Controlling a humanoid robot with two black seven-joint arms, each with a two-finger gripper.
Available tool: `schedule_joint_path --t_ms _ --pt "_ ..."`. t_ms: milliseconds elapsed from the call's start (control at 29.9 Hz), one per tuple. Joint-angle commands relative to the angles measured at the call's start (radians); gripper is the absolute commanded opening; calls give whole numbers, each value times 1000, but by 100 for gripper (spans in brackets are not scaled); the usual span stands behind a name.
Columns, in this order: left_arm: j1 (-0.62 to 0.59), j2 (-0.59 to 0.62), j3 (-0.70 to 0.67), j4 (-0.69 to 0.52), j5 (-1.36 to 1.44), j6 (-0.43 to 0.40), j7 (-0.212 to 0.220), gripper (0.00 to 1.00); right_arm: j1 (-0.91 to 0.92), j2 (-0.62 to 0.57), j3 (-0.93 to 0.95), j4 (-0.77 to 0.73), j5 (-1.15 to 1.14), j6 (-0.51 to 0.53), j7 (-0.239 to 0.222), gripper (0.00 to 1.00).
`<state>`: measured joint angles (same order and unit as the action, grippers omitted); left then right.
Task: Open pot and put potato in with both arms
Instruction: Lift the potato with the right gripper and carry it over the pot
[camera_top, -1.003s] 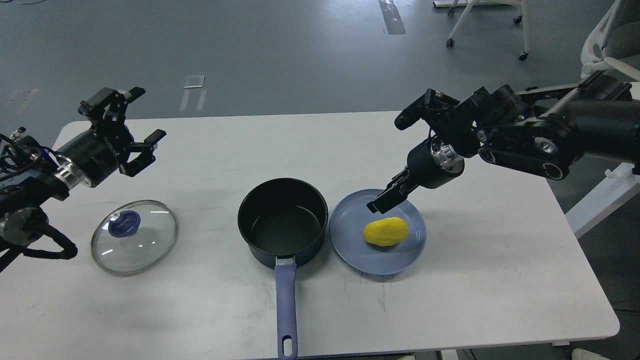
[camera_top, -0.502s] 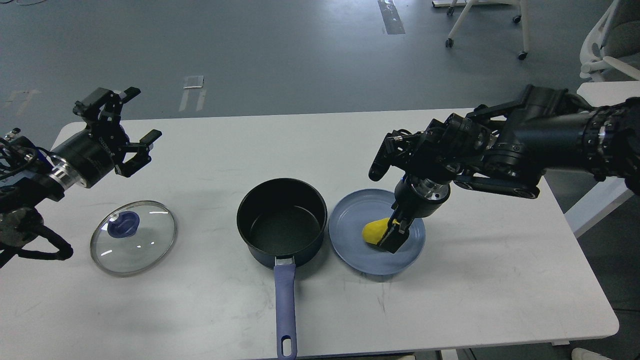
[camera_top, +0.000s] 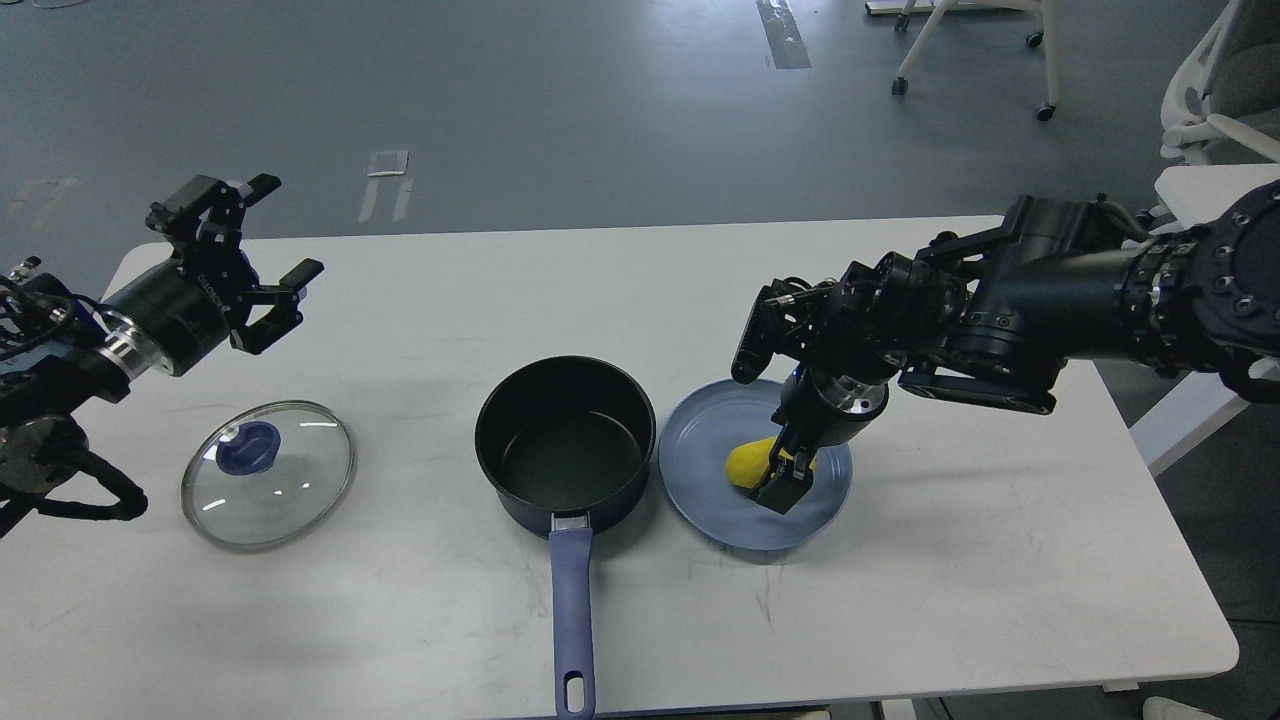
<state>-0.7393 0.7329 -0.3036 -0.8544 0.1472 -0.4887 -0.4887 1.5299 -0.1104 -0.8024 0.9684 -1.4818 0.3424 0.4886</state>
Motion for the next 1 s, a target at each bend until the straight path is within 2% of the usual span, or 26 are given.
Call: schedule_joint_path --t_ms 0,33,134,167,201,234,267,368,535,702,836,970 --pt "-2 0 0 0 0 0 0 98 -2 -3 -4 3 1 -23 0 85" --pt "0 0 0 0 0 0 0 98 -4 -5 -14 4 3 -25 0 76" --pt "-2 0 0 0 0 0 0 98 -4 -8 -23 9 6 -26 0 61" --pt "-2 2 0 0 0 0 0 98 -4 -11 -23 10 6 -26 0 50" --pt "-2 2 -2 0 0 0 0 98 -4 -18 -23 12 6 -26 0 28" --pt "-2 2 -2 0 0 0 0 98 -4 -18 -23 12 6 -26 0 28" --pt "-2 2 -3 0 2 0 0 98 -1 -21 -23 12 8 -26 0 10" --pt "-2 2 -9 0 3 0 0 98 16 -35 -17 23 20 -31 0 1" --pt "-3 2 -9 0 5 0 0 98 62 -60 43 32 87 -52 0 1" --pt "-3 2 -9 0 6 0 0 98 119 -57 115 38 274 -52 0 1" --pt "-3 0 -9 -6 8 0 0 98 130 4 161 30 463 -52 0 2" --pt "-3 2 -9 -8 6 0 0 98 112 66 163 23 535 -59 0 2"
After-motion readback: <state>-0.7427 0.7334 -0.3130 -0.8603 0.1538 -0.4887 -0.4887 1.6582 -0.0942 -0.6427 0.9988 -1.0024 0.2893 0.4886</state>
